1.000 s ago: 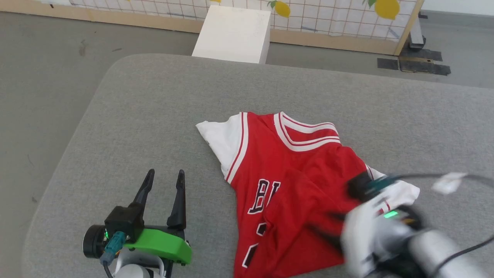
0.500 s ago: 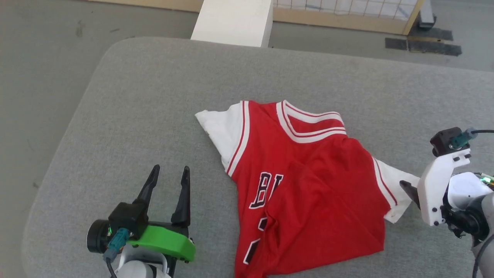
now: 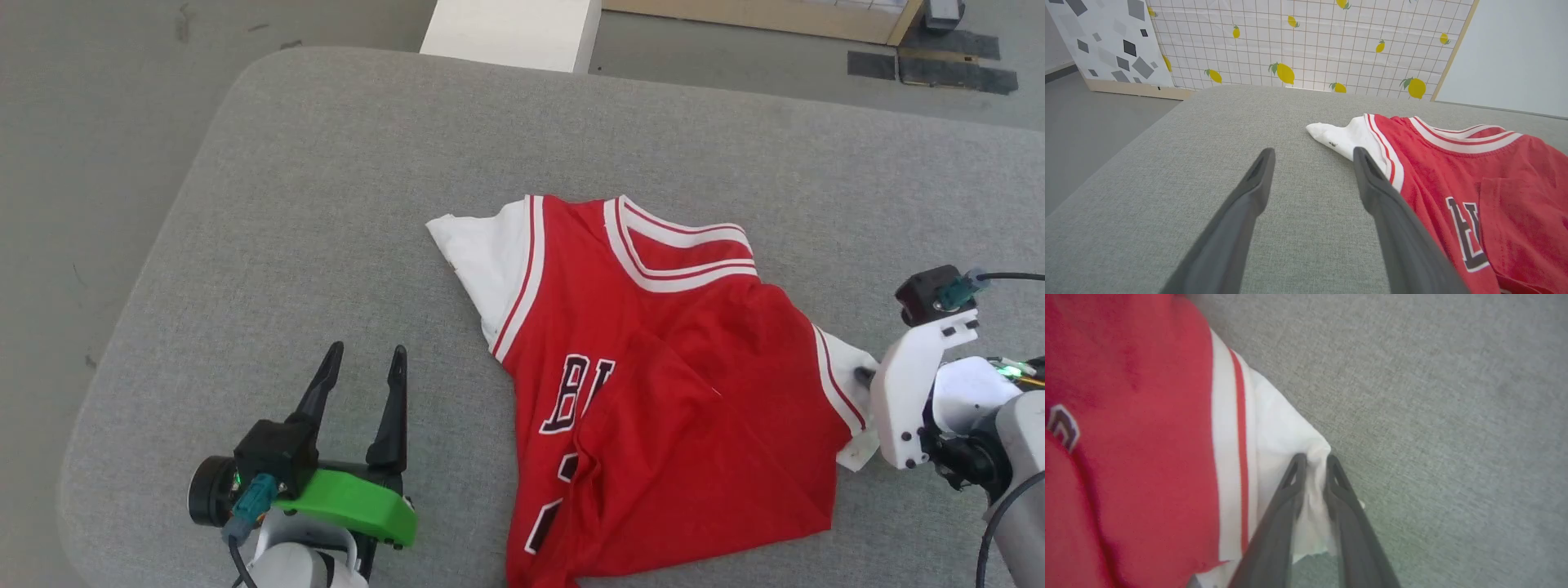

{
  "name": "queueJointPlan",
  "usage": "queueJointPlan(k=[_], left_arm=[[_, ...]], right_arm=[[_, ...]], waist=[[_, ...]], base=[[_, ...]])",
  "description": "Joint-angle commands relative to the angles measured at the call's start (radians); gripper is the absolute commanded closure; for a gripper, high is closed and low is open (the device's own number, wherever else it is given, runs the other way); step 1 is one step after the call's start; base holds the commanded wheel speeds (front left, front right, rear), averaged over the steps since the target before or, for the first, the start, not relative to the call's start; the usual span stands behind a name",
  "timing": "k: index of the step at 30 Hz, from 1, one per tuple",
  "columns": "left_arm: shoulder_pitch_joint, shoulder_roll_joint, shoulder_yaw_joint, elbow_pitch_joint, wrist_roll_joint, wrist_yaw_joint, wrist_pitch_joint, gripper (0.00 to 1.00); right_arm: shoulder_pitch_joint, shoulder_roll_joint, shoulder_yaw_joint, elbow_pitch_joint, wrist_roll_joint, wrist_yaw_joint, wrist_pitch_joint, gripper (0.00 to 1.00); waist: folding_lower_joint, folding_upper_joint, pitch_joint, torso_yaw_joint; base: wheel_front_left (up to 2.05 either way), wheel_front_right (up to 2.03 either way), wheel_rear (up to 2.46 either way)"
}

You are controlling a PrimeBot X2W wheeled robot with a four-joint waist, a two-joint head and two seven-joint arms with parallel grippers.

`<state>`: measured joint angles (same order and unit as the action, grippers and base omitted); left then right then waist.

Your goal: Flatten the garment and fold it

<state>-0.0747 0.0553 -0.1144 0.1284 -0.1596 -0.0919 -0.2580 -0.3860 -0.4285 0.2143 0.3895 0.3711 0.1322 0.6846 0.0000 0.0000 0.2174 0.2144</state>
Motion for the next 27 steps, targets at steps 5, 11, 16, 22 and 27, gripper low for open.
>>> queueJointPlan(k=[5, 11, 16, 22, 27], left_arm=[[-0.008, -0.005, -0.003, 0.017, -0.008, 0.0, -0.004, 0.0], [0.001, -0.005, -0.003, 0.02, -0.013, 0.0, -0.004, 0.0], [0.014, -0.005, 0.0, 0.012, -0.014, 0.004, -0.004, 0.0], [0.022, -0.005, 0.006, 0.009, -0.014, 0.003, -0.004, 0.0], [0.019, -0.005, 0.007, 0.014, -0.006, -0.003, -0.004, 0.0]], right_arm=[[-0.047, -0.048, -0.006, 0.012, -0.025, -0.002, -0.068, 1.0], [-0.133, -0.145, -0.047, -0.029, -0.115, -0.002, -0.146, 1.0], [-0.139, -0.184, -0.091, -0.074, -0.199, -0.002, -0.211, 1.0], [0.028, -0.143, -0.069, -0.081, -0.181, -0.002, -0.188, 1.0], [0.133, -0.097, -0.035, -0.03, -0.156, -0.002, -0.214, 1.0]], waist=[[0.0, 0.0, -0.045, -0.036], [0.0, 0.0, -0.081, -0.061], [0.0, 0.0, -0.09, -0.075], [0.0, 0.0, -0.08, -0.092], [0.0, 0.0, -0.077, -0.104]], base=[[0.0, 0.0, 0.0], [0.0, 0.0, 0.0], [0.0, 0.0, 0.0], [0.0, 0.0, 0.0], [0.0, 0.0, 0.0]])
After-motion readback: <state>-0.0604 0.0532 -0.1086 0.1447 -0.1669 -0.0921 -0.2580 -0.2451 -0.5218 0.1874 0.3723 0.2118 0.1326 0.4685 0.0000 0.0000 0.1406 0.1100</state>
